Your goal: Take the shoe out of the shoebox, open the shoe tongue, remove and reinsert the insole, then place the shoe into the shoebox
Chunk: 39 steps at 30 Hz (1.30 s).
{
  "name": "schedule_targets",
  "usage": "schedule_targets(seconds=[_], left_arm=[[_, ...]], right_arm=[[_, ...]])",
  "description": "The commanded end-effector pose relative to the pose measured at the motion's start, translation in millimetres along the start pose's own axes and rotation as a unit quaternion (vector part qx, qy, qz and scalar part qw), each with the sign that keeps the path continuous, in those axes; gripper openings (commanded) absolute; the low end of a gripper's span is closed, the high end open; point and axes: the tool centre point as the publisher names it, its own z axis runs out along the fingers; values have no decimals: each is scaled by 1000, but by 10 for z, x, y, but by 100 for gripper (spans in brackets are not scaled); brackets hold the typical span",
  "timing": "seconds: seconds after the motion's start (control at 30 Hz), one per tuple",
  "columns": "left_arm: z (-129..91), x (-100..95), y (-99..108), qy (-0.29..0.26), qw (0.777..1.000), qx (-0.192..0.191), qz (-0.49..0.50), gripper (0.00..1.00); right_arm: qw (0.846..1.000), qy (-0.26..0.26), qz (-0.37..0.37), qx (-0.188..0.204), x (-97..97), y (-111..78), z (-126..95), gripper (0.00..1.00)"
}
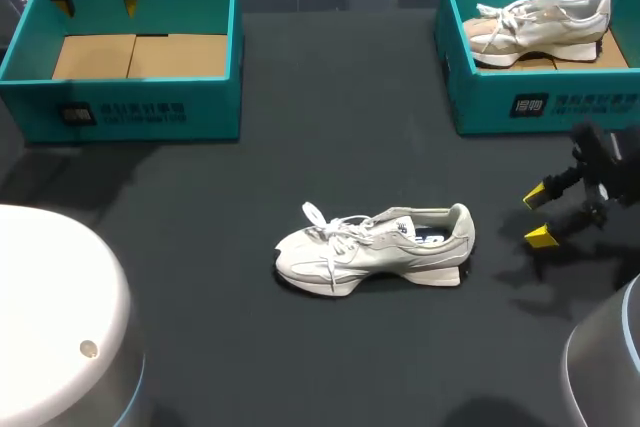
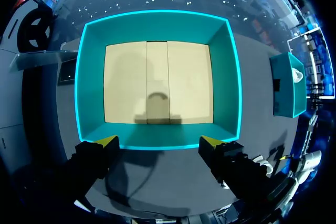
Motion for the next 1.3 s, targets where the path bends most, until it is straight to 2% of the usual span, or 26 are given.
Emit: schedule_targets(seconds=[0.03, 0.23, 0.27, 0.33, 0.43, 0.63, 0.7, 1.07, 1.13, 1.3], left_arm=[[-4, 1, 1, 0, 1000, 0, 0, 100], [-4, 1, 1, 0, 1000, 0, 0, 100], [-4, 1, 1, 0, 1000, 0, 0, 100], [-4, 1, 1, 0, 1000, 0, 0, 100], [-4, 1, 1, 0, 1000, 0, 0, 100], [-4, 1, 1, 0, 1000, 0, 0, 100], [-4, 1, 1, 0, 1000, 0, 0, 100], [-4, 1, 1, 0, 1000, 0, 0, 100], [-4, 1, 1, 0, 1000, 0, 0, 100], [-4, 1, 1, 0, 1000, 0, 0, 100]], right_arm=[[993, -13, -1, -119, 75, -61, 13, 100], [993, -13, -1, -119, 75, -61, 13, 100], [992, -3, -13, -126, 56, -105, 18, 100], [987, -22, -44, -150, 14, -183, 12, 100], [984, -40, -84, -150, -52, -270, 45, 100], [975, -27, -118, -184, -143, -323, 107, 100], [978, -25, -113, -175, -164, -307, 137, 100], [978, -25, -113, -175, -164, -307, 137, 100], [977, -40, -123, -168, -157, -335, 200, 100], [970, -56, -140, -191, -173, -364, 303, 100]])
